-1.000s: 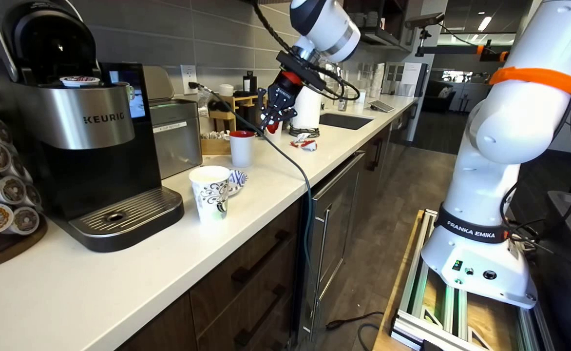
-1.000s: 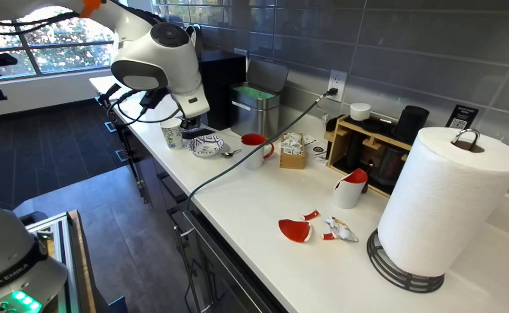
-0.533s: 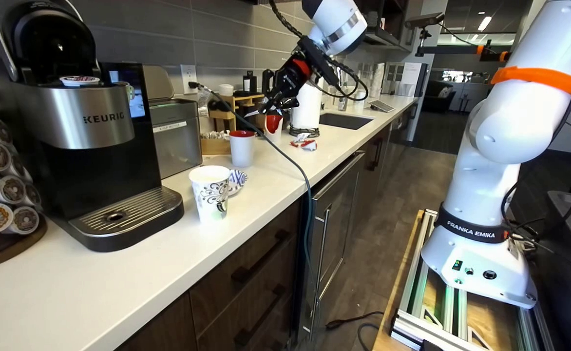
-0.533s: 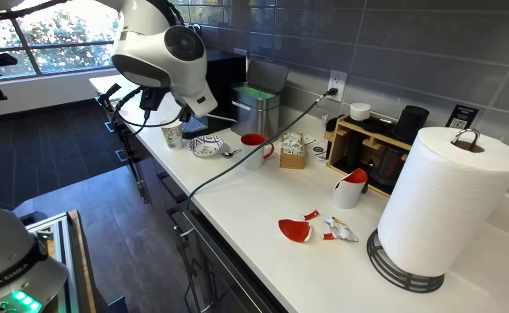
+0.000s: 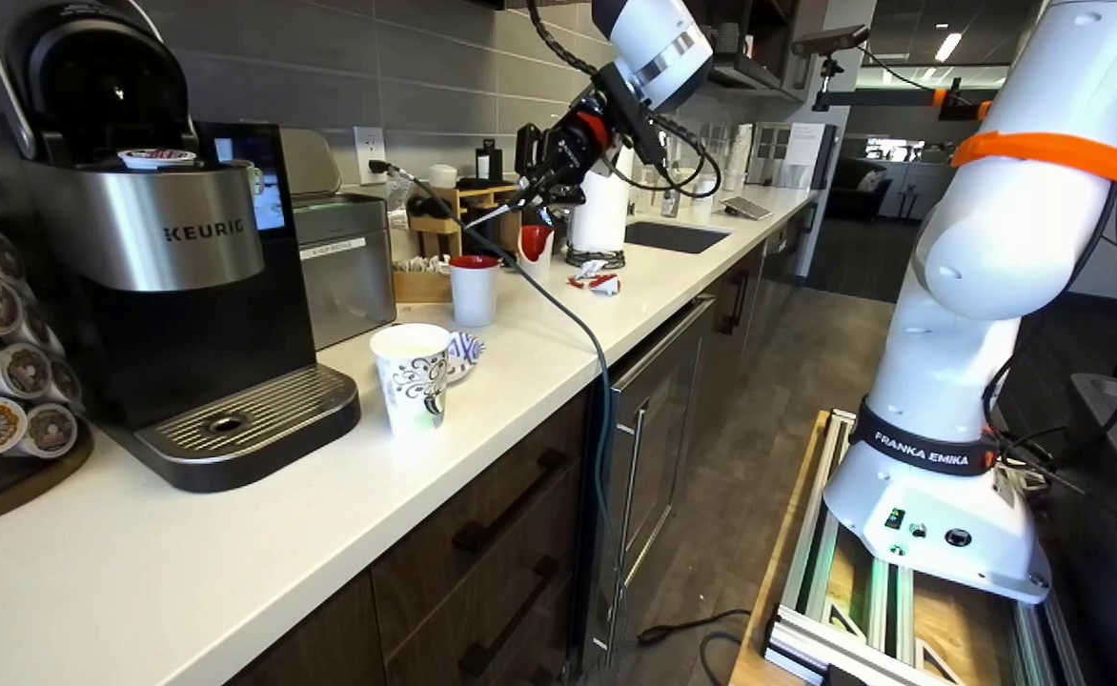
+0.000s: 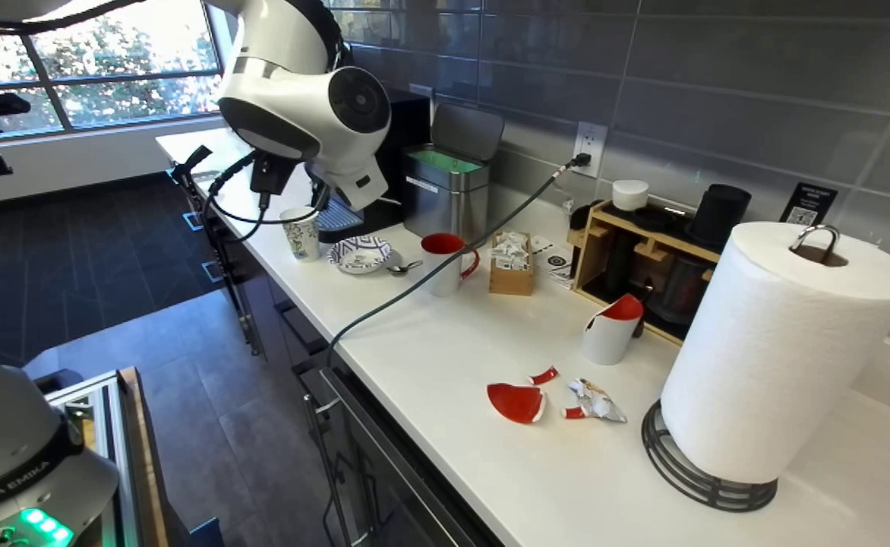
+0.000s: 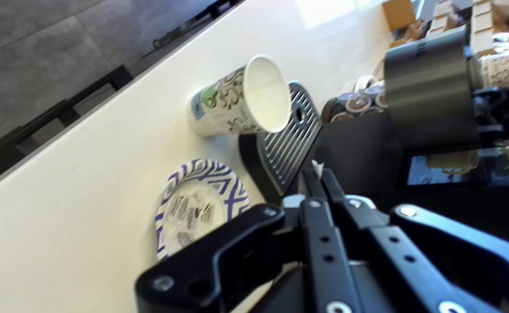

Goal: The object was instructed to pick up an object and put it in a cap and it was jerking

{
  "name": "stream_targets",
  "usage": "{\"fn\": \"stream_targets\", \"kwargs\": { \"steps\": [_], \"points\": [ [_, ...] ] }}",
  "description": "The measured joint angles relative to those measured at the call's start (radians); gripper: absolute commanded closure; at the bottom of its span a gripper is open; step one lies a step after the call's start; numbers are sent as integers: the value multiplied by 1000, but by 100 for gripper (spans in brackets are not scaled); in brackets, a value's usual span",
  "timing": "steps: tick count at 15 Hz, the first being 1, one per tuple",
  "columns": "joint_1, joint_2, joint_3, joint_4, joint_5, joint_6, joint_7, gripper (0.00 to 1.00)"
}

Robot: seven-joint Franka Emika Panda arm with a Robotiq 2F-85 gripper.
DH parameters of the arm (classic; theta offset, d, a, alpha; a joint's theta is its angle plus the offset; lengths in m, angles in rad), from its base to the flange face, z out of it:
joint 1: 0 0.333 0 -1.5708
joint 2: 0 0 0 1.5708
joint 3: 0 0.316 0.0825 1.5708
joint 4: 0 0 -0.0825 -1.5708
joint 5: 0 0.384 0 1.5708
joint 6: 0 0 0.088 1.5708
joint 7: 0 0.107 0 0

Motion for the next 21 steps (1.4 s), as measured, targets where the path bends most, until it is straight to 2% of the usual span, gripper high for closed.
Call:
{"fn": "stream_targets", "kwargs": {
  "steps": [4, 7, 13, 16, 21],
  "points": [
    [-56, 28, -67, 87, 33, -318, 0, 99],
    [-107, 108, -103, 165, 58, -540, -1, 99],
    [-128, 349, -77, 335, 161, -839, 31, 99],
    [-144, 442, -81, 377, 171, -838, 134, 99],
    [-190, 478, -117, 386, 229, -700, 279, 99]
  ]
}}
